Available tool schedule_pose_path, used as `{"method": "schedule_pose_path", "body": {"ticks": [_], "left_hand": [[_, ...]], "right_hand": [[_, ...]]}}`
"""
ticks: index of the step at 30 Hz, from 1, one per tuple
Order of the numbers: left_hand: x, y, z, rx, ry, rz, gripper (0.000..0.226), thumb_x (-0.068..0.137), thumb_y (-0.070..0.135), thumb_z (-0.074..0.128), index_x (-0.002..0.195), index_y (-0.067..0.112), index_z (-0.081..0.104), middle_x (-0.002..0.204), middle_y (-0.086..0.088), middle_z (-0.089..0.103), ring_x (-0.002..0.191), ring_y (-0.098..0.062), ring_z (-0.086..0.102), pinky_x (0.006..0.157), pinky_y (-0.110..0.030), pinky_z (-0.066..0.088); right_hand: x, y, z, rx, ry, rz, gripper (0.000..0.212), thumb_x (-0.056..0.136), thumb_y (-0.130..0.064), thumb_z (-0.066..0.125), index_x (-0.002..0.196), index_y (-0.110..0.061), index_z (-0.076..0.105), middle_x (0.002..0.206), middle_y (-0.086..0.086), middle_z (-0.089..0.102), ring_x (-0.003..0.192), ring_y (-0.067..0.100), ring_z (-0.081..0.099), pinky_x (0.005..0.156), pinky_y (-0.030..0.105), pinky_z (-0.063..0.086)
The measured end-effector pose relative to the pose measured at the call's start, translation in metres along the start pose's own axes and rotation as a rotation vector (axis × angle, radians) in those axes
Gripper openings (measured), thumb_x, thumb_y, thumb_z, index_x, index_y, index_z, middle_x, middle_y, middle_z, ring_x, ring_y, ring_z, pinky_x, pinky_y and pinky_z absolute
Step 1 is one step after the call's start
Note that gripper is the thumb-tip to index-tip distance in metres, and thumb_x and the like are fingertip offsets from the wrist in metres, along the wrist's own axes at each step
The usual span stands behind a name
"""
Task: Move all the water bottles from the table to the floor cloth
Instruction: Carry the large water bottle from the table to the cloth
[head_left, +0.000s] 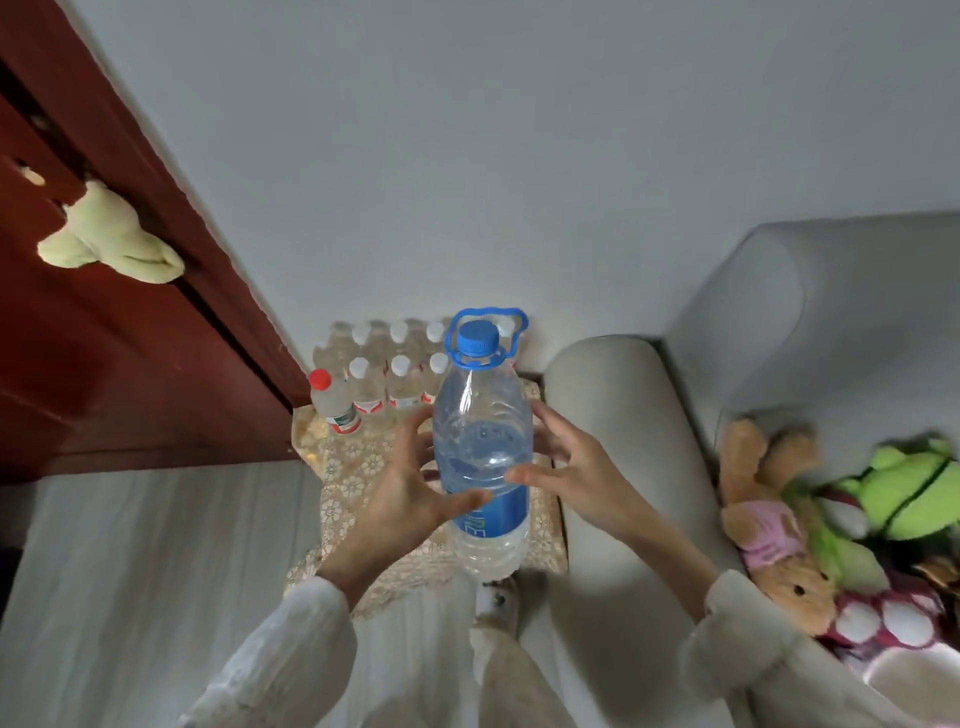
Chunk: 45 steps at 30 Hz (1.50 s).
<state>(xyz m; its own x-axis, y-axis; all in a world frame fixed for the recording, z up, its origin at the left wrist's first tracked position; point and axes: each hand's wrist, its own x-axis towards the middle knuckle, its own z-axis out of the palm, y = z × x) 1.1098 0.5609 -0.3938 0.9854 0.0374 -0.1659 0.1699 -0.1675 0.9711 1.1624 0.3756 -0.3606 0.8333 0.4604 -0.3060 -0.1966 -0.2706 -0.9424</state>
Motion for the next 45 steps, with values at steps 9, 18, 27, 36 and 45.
{"method": "schedule_pose_path", "body": {"ticks": [9, 18, 27, 36, 45], "left_hand": [[0.129, -0.06, 0.042, 0.108, 0.04, -0.036, 0.091, 0.058, 0.021, 0.084, 0.113, 0.057, 0.022, 0.114, 0.026, 0.052, 0.102, 0.005, 0.058, 0.082, -0.011, 0.047], [0.201, -0.138, 0.062, 0.301, 0.055, -0.012, 0.088, 0.058, 0.037, 0.082, 0.122, 0.037, 0.022, 0.117, 0.018, 0.05, 0.098, -0.005, 0.056, 0.068, -0.003, 0.043], [0.223, -0.172, 0.065, 0.337, 0.084, 0.006, 0.086, 0.062, 0.024, 0.082, 0.123, 0.034, 0.022, 0.112, 0.024, 0.048, 0.103, -0.024, 0.061, 0.086, -0.037, 0.051], [0.235, -0.183, 0.064, 0.322, 0.146, -0.042, 0.092, 0.062, 0.013, 0.082, 0.131, 0.014, 0.022, 0.116, 0.012, 0.052, 0.105, -0.021, 0.058, 0.088, -0.044, 0.052], [0.225, -0.158, 0.071, 0.485, 0.196, -0.14, 0.094, 0.067, 0.002, 0.076, 0.141, 0.008, 0.018, 0.143, -0.015, 0.028, 0.107, -0.032, 0.057, 0.086, -0.042, 0.05]], "right_hand": [[0.126, 0.069, -0.072, -0.015, -0.059, 0.099, 0.076, 0.071, -0.006, 0.073, 0.132, -0.032, 0.036, 0.126, -0.002, 0.056, 0.118, 0.006, 0.051, 0.091, 0.024, 0.05], [0.2, 0.163, -0.088, 0.046, -0.033, 0.099, 0.079, 0.069, -0.006, 0.076, 0.135, -0.026, 0.036, 0.137, -0.001, 0.048, 0.126, 0.01, 0.046, 0.1, 0.038, 0.045], [0.227, 0.203, -0.082, 0.068, -0.026, 0.098, 0.079, 0.069, -0.007, 0.076, 0.134, -0.028, 0.036, 0.138, -0.002, 0.046, 0.127, 0.008, 0.044, 0.1, 0.032, 0.046], [0.243, 0.203, -0.069, 0.084, -0.001, 0.038, 0.077, 0.07, -0.01, 0.075, 0.133, -0.033, 0.037, 0.138, -0.006, 0.045, 0.123, 0.002, 0.046, 0.095, 0.022, 0.047], [0.239, 0.186, -0.058, -0.039, 0.045, 0.074, 0.083, 0.071, -0.012, 0.075, 0.137, -0.029, 0.029, 0.135, 0.007, 0.044, 0.113, 0.015, 0.054, 0.081, 0.009, 0.049]]}}
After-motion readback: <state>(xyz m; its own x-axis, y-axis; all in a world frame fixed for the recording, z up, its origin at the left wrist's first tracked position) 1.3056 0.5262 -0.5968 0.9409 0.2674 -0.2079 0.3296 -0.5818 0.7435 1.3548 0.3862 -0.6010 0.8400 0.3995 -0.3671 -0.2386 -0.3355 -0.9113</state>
